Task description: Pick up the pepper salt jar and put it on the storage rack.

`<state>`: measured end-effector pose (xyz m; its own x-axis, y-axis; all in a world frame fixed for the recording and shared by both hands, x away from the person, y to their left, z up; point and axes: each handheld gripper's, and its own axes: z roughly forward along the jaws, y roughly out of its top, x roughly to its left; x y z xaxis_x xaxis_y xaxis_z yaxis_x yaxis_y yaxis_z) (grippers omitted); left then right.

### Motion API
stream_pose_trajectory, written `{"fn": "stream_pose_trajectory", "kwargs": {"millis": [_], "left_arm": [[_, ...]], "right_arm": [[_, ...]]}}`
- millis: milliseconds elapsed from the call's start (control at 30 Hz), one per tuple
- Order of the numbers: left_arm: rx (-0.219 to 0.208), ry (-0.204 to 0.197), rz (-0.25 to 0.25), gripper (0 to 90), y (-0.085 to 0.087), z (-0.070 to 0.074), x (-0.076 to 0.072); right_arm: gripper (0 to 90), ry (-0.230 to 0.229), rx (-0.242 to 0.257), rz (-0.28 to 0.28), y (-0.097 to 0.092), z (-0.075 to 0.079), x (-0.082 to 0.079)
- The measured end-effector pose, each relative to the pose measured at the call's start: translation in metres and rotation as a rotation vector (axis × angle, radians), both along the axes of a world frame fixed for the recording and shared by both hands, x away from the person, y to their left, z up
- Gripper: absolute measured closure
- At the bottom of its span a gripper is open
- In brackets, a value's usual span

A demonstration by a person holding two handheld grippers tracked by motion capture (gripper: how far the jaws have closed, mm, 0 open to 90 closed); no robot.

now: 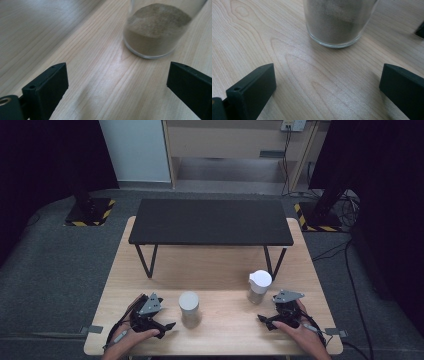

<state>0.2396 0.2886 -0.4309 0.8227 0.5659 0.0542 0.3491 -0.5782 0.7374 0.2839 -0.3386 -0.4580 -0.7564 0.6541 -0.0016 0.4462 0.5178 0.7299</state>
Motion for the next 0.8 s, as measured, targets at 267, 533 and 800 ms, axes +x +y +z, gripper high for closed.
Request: {"fn": "stream_pose_trajectory", "kwargs": {"millis": [267,533,800], "left_arm": [[-0.006,-0.021,-0.048,2.3,-0.007,0.005,-0.003],[-0.018,-0.031,-0.084,2.1,-0.017,0.009,-0.006],[-0.030,-0.043,-0.097,2.0,-0.024,0.012,-0.008]], "right_arm": [[1.5,0.000,0.000,-0.002,0.000,0.000,0.000],[1.6,0.000,0.002,-0.005,0.000,0.000,-0.001],[1.6,0.000,0.002,-0.005,0.000,0.000,-0.001]]}}
